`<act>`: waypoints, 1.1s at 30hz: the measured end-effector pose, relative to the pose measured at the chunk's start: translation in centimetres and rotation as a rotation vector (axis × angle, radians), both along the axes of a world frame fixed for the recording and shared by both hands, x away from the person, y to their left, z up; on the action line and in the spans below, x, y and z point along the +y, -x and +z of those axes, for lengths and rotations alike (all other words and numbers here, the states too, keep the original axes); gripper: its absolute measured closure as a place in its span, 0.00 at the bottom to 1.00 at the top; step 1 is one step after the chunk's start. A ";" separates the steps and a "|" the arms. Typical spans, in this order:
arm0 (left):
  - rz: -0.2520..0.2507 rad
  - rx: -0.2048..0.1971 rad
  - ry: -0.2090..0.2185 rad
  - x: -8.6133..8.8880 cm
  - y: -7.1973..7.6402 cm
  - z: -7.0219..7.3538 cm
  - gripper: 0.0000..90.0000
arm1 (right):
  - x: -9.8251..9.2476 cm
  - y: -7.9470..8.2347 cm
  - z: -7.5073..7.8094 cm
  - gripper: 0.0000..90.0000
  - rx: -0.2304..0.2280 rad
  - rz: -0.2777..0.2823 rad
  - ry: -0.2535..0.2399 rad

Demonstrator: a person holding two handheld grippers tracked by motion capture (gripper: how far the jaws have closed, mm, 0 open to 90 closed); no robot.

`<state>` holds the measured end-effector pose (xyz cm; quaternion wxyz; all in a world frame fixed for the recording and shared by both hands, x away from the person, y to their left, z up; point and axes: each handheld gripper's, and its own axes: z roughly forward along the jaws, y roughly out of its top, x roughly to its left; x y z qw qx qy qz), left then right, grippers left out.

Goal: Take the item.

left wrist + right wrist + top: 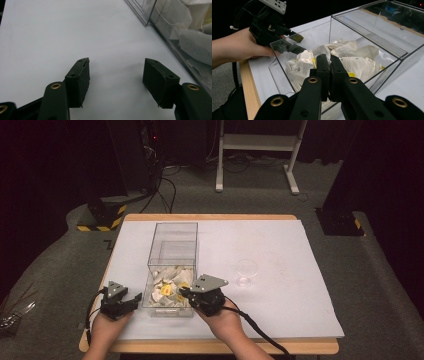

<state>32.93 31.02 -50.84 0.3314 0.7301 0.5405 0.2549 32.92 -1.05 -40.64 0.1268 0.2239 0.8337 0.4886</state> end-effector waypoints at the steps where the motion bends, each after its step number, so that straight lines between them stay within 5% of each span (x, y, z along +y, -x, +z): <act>1: -0.001 0.000 -0.001 0.0 0.0 0.0 0.43 | 0.0 0.0 0.0 0.98 -0.006 0.001 -0.002; 33: 0.000 0.001 0.001 0.0 0.0 0.0 0.43 | -0.8 0.4 1.4 0.98 -0.068 -0.022 -0.087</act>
